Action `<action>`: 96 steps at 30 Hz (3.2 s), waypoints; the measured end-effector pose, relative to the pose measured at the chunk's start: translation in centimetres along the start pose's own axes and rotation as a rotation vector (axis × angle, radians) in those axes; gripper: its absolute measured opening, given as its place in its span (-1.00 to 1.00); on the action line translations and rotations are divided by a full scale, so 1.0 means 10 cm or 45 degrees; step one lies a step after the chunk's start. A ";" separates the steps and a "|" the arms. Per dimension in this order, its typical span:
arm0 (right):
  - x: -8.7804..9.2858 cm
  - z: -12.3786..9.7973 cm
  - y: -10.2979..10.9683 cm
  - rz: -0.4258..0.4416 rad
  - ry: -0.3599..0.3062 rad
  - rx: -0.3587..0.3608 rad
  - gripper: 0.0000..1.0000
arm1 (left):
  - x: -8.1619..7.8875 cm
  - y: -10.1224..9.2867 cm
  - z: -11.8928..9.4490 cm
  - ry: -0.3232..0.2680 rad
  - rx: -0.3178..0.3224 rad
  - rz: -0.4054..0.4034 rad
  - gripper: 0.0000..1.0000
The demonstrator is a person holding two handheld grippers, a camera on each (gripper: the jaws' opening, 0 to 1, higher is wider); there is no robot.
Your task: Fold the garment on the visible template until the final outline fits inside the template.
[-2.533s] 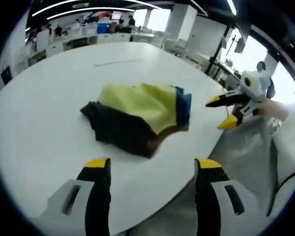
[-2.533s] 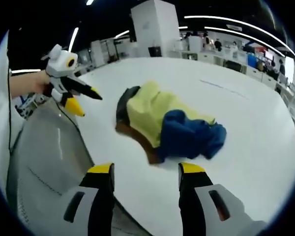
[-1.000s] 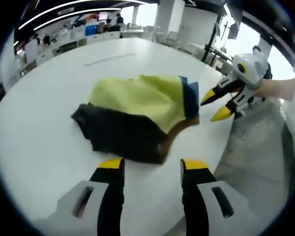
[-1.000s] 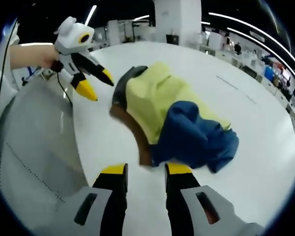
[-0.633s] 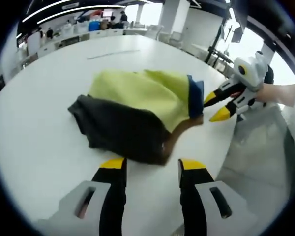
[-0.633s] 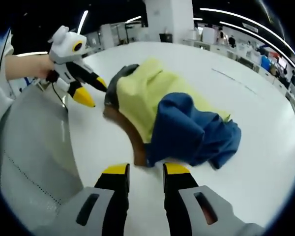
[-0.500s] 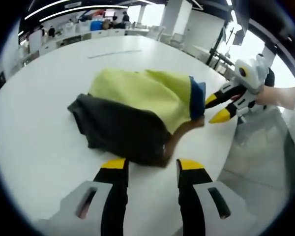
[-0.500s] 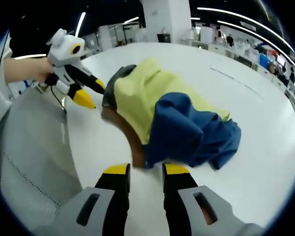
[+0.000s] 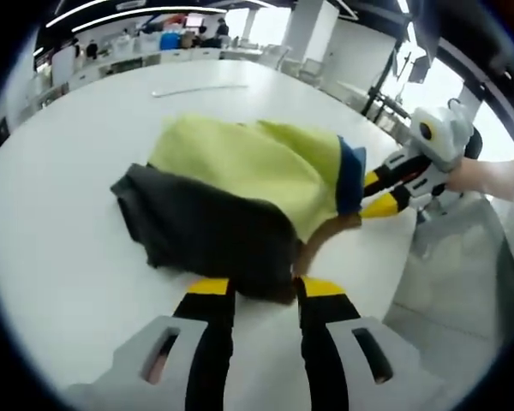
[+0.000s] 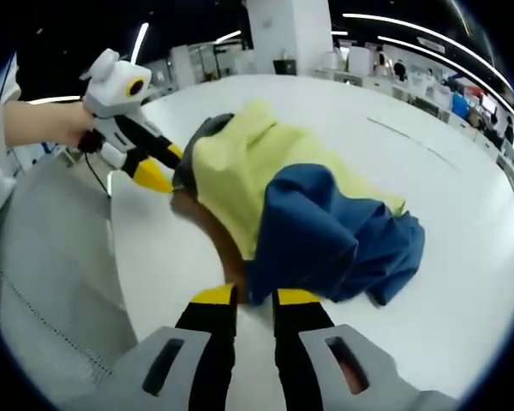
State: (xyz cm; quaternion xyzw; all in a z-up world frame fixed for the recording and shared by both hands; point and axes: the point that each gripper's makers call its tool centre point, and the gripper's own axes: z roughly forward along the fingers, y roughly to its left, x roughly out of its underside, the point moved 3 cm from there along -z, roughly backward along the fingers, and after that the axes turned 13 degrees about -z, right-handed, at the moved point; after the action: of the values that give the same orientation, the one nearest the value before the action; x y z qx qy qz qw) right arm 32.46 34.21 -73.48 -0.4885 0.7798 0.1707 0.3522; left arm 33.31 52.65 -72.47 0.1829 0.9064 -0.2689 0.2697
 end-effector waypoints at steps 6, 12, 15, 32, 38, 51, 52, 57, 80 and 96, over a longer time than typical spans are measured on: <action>0.00 0.02 -0.01 -0.023 0.011 -0.003 -0.81 | 0.02 0.00 0.03 0.017 0.005 -0.004 -0.68; -0.02 0.02 -0.01 -0.027 0.007 0.013 -0.94 | 0.02 -0.02 0.03 0.022 0.010 -0.005 -0.91; -0.03 0.01 -0.02 -0.017 0.001 0.020 -0.96 | 0.02 -0.02 0.02 0.022 0.009 0.000 -1.00; -0.10 -0.06 0.01 -0.040 -0.007 0.021 -0.96 | -0.02 -0.06 -0.07 0.003 0.011 -0.014 -1.00; -0.18 -0.13 0.01 -0.054 -0.023 0.039 -0.96 | -0.08 -0.11 -0.14 -0.021 0.016 -0.003 -1.00; -0.35 -0.31 0.06 -0.023 -0.106 0.078 -0.96 | -0.13 -0.17 -0.34 -0.120 0.019 -0.053 -1.00; -0.37 -0.34 0.06 -0.012 -0.119 0.086 -0.96 | -0.13 -0.17 -0.36 -0.128 0.018 -0.057 -1.00; -0.49 -0.44 0.07 -0.024 -0.145 0.112 -0.96 | -0.19 -0.20 -0.47 -0.165 0.020 -0.072 -1.00; -0.96 -0.88 0.08 -0.085 -0.264 0.233 -0.96 | -0.53 -0.46 -0.95 -0.325 0.041 -0.044 -1.00; -1.32 -1.31 0.02 -0.097 -0.414 0.352 -0.96 | -0.83 -0.66 -1.32 -0.479 0.064 0.014 -1.00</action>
State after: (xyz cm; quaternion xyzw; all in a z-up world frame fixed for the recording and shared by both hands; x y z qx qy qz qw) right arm 30.93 34.76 -54.90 -0.4307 0.7097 0.1254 0.5432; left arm 31.50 53.62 -55.68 0.1409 0.8320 -0.3194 0.4313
